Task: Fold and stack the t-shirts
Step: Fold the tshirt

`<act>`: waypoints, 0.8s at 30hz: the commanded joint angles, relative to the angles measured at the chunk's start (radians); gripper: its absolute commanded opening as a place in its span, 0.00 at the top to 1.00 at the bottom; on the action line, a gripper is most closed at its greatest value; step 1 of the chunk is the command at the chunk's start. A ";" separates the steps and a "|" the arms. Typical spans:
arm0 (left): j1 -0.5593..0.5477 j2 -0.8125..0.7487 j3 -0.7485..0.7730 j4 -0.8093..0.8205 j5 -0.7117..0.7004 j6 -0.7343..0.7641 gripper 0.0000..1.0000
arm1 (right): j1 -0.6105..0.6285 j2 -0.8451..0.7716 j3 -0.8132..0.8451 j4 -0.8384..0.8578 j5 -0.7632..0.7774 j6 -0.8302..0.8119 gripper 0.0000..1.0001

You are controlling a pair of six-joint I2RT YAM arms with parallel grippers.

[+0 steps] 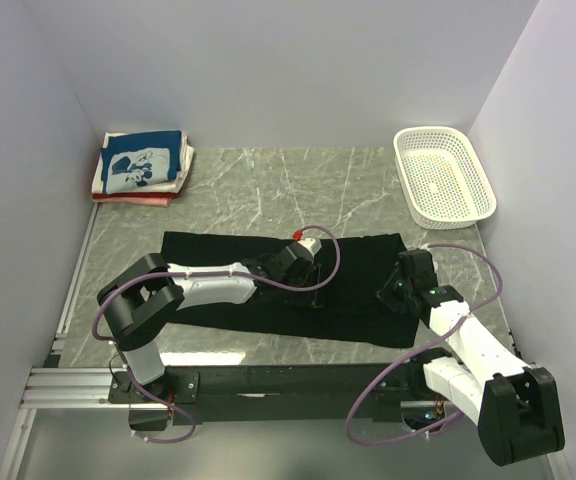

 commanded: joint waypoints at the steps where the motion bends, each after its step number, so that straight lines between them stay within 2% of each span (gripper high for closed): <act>1: -0.008 -0.004 0.051 -0.003 -0.005 0.001 0.55 | -0.007 -0.001 0.004 0.042 -0.017 -0.012 0.83; 8: -0.011 -0.004 0.071 -0.022 0.003 0.004 0.76 | -0.009 -0.021 0.013 0.022 -0.037 -0.028 0.98; 10: -0.009 -0.007 0.074 -0.026 0.000 0.005 0.83 | -0.009 -0.035 0.024 0.009 -0.040 -0.029 0.99; 16: -0.009 -0.011 0.076 -0.031 0.000 0.005 0.92 | -0.010 -0.066 0.038 -0.024 -0.053 -0.037 1.00; 18: -0.009 -0.008 0.074 -0.031 0.004 0.005 0.92 | -0.012 -0.070 0.033 -0.022 -0.057 -0.038 1.00; 21: -0.011 0.008 0.076 -0.035 0.014 0.008 0.83 | -0.012 -0.070 0.026 -0.022 -0.059 -0.038 1.00; 22: -0.011 0.011 0.074 -0.032 0.012 0.008 0.75 | -0.012 -0.067 0.024 -0.018 -0.060 -0.038 1.00; 24: -0.012 0.015 0.072 -0.034 0.007 0.008 0.71 | -0.010 -0.066 0.020 -0.015 -0.066 -0.038 1.00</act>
